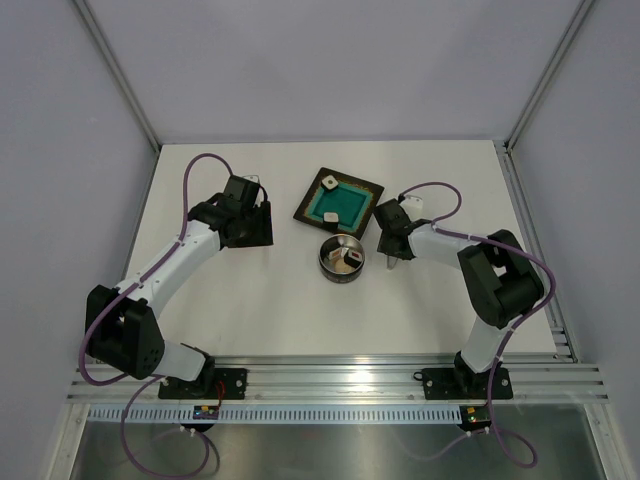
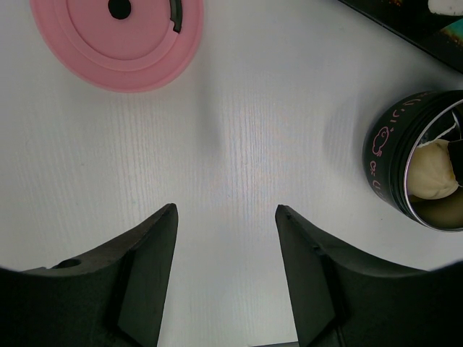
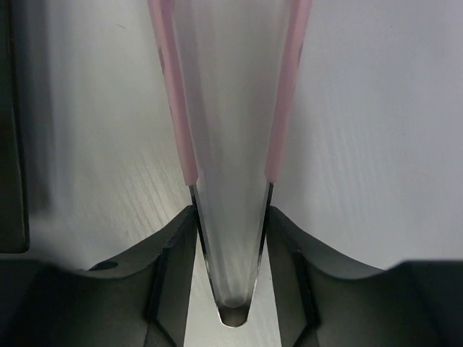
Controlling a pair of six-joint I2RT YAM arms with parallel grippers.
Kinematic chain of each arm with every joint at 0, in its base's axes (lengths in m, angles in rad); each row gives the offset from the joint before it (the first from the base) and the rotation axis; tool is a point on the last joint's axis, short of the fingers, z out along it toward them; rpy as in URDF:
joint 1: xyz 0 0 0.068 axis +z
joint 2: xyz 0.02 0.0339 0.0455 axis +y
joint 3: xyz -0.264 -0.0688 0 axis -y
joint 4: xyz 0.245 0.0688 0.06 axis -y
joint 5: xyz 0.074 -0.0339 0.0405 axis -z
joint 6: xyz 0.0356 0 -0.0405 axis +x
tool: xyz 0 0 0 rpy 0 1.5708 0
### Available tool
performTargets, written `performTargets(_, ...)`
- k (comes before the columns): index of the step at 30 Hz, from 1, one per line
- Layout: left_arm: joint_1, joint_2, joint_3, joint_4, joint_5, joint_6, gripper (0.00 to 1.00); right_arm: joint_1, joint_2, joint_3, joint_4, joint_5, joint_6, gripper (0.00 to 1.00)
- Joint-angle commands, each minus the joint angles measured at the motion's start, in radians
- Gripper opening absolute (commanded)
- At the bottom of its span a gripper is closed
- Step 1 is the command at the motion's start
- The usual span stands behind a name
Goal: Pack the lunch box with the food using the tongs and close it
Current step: Pick up the clamp at the center of the board.
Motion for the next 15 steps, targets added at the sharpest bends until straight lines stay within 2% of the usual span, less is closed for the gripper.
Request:
performTargets(1, 0.005, -0.023, 0.026, 0.015, 0.004, 0.008, 0.61, 0.010, 0.012, -0.028, 0.017, -0.081, -0.020, 0.47)
performTargets(3, 0.005, -0.021, 0.025, 0.013, 0.004, 0.006, 0.60, 0.010, 0.006, -0.025, 0.015, -0.086, -0.028, 0.39)
performTargets(4, 0.005, -0.023, 0.025, 0.015, 0.004, 0.006, 0.61, 0.010, 0.000, -0.022, 0.009, -0.084, -0.029, 0.30)
performTargets(7, 0.005, -0.029, 0.020, 0.015, 0.000, 0.006, 0.61, 0.009, -0.043, -0.016, -0.026, -0.077, -0.049, 0.20)
performTargets(11, 0.005, -0.033, 0.017, 0.013, -0.003, 0.011, 0.61, 0.007, -0.148, 0.004, -0.124, -0.073, -0.099, 0.15)
performTargets(15, 0.005, -0.036, 0.015, 0.015, -0.007, 0.011, 0.61, -0.013, -0.224, 0.079, -0.242, -0.138, -0.185, 0.14)
